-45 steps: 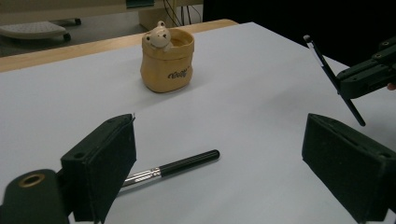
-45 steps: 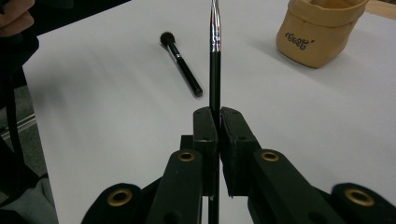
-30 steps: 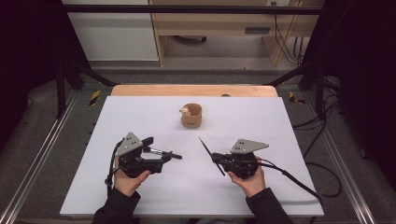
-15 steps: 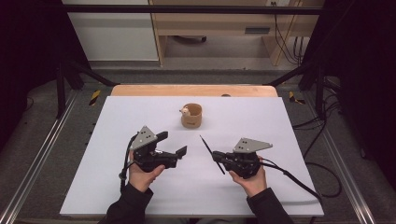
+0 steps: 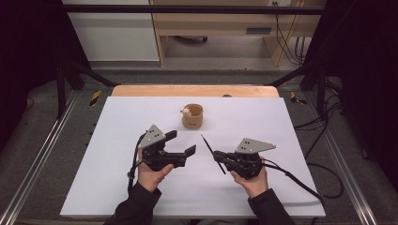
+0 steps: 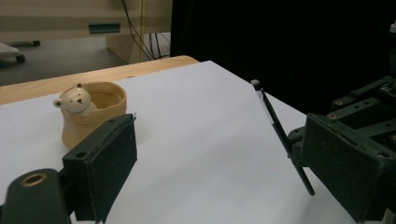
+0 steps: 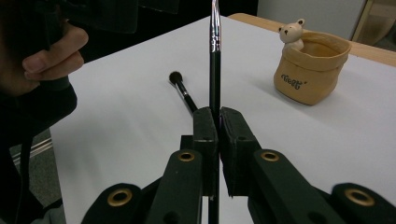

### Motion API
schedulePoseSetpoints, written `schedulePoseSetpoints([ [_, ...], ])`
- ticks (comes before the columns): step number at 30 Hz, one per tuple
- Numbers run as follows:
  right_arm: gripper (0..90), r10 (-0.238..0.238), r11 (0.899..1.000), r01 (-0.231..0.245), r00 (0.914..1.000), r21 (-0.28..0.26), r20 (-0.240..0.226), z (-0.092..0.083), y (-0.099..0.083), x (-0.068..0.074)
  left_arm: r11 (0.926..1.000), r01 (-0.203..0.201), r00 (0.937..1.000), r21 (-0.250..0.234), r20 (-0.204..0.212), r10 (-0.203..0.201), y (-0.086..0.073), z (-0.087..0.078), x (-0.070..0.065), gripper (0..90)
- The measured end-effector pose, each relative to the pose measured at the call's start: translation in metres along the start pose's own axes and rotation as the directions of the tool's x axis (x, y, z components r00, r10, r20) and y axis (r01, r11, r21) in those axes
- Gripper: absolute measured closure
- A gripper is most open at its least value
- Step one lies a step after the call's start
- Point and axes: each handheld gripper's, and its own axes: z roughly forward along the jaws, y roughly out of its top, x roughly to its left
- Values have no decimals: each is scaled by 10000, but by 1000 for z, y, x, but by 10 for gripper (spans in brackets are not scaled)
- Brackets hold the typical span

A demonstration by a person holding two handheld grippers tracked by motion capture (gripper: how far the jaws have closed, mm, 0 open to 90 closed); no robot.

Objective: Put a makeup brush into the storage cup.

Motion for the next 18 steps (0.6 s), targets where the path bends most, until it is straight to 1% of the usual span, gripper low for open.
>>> schedulePoseSetpoints([
  [3, 853, -9, 10000, 9, 10000, -73, 9, 0, 0, 0, 9999, 105, 9998, -53, 162, -105, 1, 5, -3, 107],
  [9, 853, 7, 9998, -7, 10000, -183, -11, 0, 0, 1, 9999, 122, 9995, -68, 303, -120, 2, 11, -8, 119],
  [17, 853, -20, 9993, 21, 10000, -376, 24, -1, 0, 1, 9991, 396, 9979, -153, 528, -388, 1, 20, -14, 142],
  [18, 853, -10, 9990, 10, 10000, -446, -3, -2, 1, 2, 9985, 499, 9972, -209, 567, -487, 1, 22, -15, 151],
])
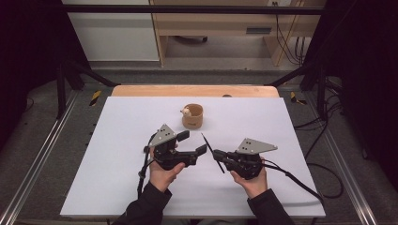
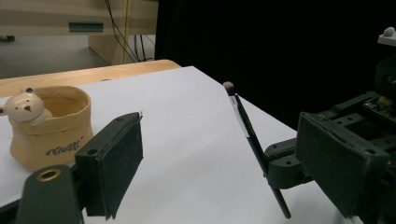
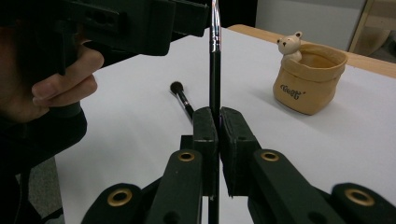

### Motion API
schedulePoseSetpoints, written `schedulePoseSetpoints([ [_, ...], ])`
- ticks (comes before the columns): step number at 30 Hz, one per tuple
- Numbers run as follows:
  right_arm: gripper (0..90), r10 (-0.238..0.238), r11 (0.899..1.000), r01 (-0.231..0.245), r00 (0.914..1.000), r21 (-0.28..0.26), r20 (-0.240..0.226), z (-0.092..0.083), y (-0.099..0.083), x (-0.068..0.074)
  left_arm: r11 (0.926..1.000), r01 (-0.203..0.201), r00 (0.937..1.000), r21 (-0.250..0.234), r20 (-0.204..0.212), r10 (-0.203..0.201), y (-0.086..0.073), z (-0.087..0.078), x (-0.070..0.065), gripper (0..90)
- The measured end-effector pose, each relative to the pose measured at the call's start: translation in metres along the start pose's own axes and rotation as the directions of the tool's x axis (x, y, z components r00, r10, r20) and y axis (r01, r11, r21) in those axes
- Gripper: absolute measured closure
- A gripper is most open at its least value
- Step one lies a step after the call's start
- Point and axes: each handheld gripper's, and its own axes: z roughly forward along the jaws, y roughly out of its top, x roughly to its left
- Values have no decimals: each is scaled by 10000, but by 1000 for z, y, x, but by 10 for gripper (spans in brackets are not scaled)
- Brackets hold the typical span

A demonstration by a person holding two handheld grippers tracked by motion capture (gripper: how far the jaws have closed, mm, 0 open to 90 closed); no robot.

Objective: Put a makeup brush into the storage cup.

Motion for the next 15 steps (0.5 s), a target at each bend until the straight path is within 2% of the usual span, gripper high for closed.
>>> schedulePoseSetpoints([
  [7, 853, -13, 10000, 13, 10000, -59, 3, 0, 0, 1, 9998, 212, 9998, -61, 66, -211, -1, 6, -3, 182],
  [15, 853, 21, 9998, -22, 10000, -210, -45, -1, 0, 2, 9993, 346, 9993, -116, 132, -345, -3, 11, -6, 268],
])
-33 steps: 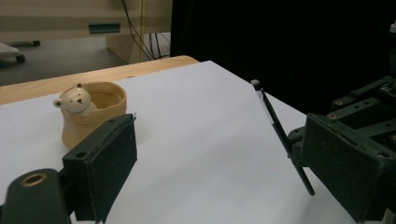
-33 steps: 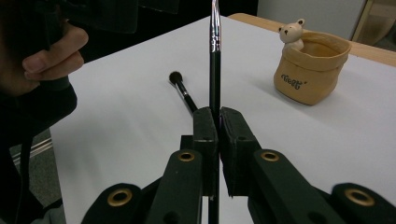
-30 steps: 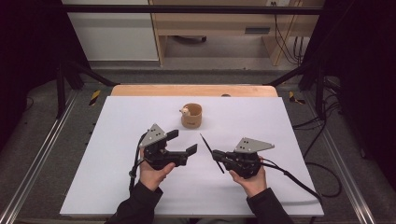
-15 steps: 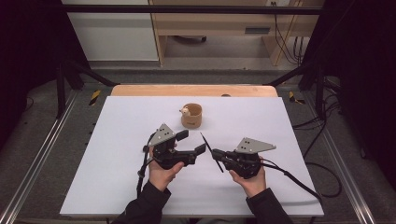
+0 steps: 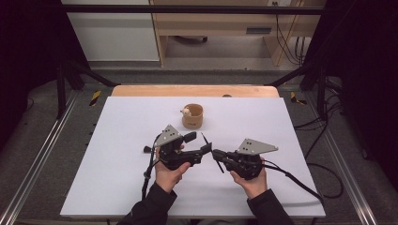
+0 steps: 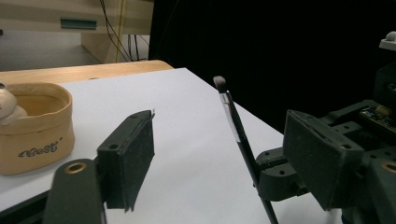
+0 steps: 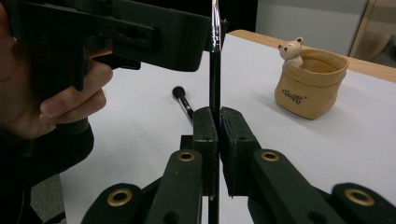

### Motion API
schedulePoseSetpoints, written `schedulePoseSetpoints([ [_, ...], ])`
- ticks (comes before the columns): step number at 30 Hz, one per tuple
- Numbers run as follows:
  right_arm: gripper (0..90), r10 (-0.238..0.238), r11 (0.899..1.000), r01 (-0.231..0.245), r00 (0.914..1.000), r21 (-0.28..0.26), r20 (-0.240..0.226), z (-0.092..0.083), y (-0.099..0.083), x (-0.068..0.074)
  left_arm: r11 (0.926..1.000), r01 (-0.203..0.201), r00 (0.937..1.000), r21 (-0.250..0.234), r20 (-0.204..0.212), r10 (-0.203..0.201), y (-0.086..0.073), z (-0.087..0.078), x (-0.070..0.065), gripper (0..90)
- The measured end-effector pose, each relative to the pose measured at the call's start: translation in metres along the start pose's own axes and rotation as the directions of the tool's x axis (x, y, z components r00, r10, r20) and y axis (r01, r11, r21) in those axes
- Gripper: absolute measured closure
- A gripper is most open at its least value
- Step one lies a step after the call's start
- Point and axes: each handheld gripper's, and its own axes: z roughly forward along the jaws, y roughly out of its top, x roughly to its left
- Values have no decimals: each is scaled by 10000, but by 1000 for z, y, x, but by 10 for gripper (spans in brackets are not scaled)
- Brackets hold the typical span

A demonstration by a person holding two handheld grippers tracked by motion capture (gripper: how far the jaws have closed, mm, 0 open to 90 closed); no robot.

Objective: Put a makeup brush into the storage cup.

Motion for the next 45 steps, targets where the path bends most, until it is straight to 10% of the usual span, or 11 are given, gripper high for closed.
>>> schedulePoseSetpoints([
  [30, 853, -49, 10000, 49, 10000, -35, -21, 2, -2, 1, 9953, 970, 9951, -80, 198, -968, -8, 7, -5, 736],
  [45, 852, -103, 9999, 103, 9999, -34, -79, 3, -2, 2, 9938, 1102, 9924, -143, 568, -1092, -9, 6, -7, 821],
])
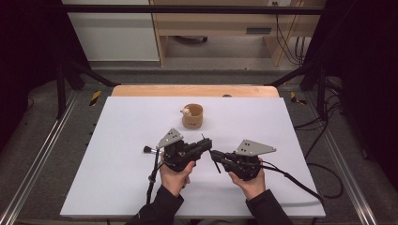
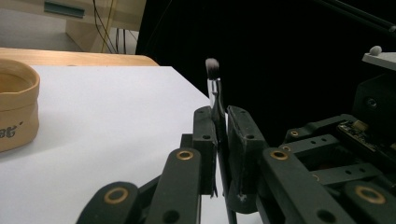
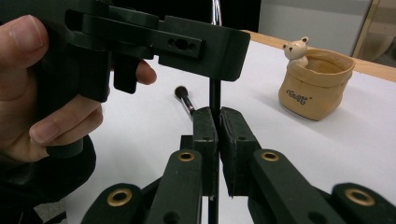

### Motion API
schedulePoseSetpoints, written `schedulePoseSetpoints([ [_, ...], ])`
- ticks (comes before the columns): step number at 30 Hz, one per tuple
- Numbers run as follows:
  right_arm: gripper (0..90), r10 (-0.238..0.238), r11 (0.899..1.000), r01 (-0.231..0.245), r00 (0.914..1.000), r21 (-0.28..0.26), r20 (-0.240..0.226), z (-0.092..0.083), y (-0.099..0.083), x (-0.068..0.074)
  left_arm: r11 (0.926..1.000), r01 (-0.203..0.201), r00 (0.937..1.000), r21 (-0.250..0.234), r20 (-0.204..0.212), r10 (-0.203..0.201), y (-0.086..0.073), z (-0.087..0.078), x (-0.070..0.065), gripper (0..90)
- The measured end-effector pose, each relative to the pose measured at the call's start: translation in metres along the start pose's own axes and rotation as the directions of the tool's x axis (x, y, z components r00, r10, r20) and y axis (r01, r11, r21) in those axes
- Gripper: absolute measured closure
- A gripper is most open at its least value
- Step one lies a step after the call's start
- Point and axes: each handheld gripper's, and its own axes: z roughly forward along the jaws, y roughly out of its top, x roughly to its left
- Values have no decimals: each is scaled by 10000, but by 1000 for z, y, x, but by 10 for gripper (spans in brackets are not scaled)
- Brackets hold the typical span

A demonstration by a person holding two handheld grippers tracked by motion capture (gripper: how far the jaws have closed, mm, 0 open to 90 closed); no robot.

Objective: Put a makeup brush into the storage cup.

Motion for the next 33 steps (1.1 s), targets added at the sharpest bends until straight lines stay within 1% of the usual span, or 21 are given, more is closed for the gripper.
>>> schedulePoseSetpoints([
  [7, 851, 10, 10000, -10, 10000, 17, -1, 1, 0, 1, 10000, -57, 9999, -62, 113, 58, -1, 0, -2, 842],
  [12, 848, 5, 10000, -5, 10000, 33, -50, 1, -1, 1, 9997, -235, 9996, -105, 125, 236, -1, 0, -4, 850],
  [17, 799, 18, 10000, -18, 9999, 22, -105, 1, 0, 0, 9992, -354, 9992, -169, 152, 356, -1, -1, -5, 850],
  [18, 764, -16, 10000, 16, 10000, -27, -50, -1, 0, 0, 9985, -509, 9986, -182, 108, 511, -1, -2, -5, 850],
  [19, 764, -16, 10000, 16, 10000, -27, -50, -1, 0, 0, 9985, -509, 9986, -182, 108, 511, -1, -2, -5, 850],
  [20, 751, -42, 10000, 42, 10000, -37, -31, -2, 1, 0, 9979, -610, 9981, -200, 68, 612, -1, -3, -5, 850],
  [22, 703, -88, 9999, 89, 9999, -74, 93, -3, 1, 0, 9969, -753, 9972, -225, 2, 753, 0, -5, -5, 850],
  [23, 671, -44, 10000, 45, 9999, -59, 155, -4, 1, 0, 9964, -815, 9967, -253, -39, 814, 1, -6, -4, 850],
  [24, 608, -22, 10000, 25, 9994, -67, 333, -5, 2, -1, 9957, -884, 9961, -271, -78, 883, 2, -8, -4, 850],
  [25, 608, -22, 10000, 25, 9994, -67, 333, -5, 2, -1, 9950, -955, 9954, -276, -133, 951, 3, -9, -3, 850],
  [26, 541, 56, 10000, -53, 9989, -63, 476, -6, 2, -2, 9942, -1029, 9946, -298, -192, 1024, 3, -10, -3, 850],
  [27, 508, 77, 10000, -74, 9983, -47, 583, -6, 2, -2, 9936, -1084, 9939, -326, -230, 1077, 4, -12, -2, 850],
  [28, 508, 77, 10000, -74, 9983, -47, 583, -6, 2, -2, 9929, -1149, 9931, -317, -266, 1141, 5, -13, -2, 850],
  [29, 474, 109, 9999, -110, 9977, 8, 665, -6, 2, -3, 9916, -1260, 9916, -309, -341, 1249, 6, -15, -2, 850],
  [30, 389, 160, 9997, -174, 9955, 145, 935, -6, 2, -6, 9890, -1448, 9888, -288, -396, 1436, 8, -17, -1, 850],
  [31, 389, 160, 9997, -174, 9955, 145, 935, -6, 2, -6, 9890, -1448, 9888, -288, -396, 1436, 8, -17, -1, 849],
  [33, 351, 315, 9991, -342, 9939, 239, 1056, -6, 1, -9, 9870, -1593, 9861, -235, -508, 1579, 9, -18, -1, 849],
])
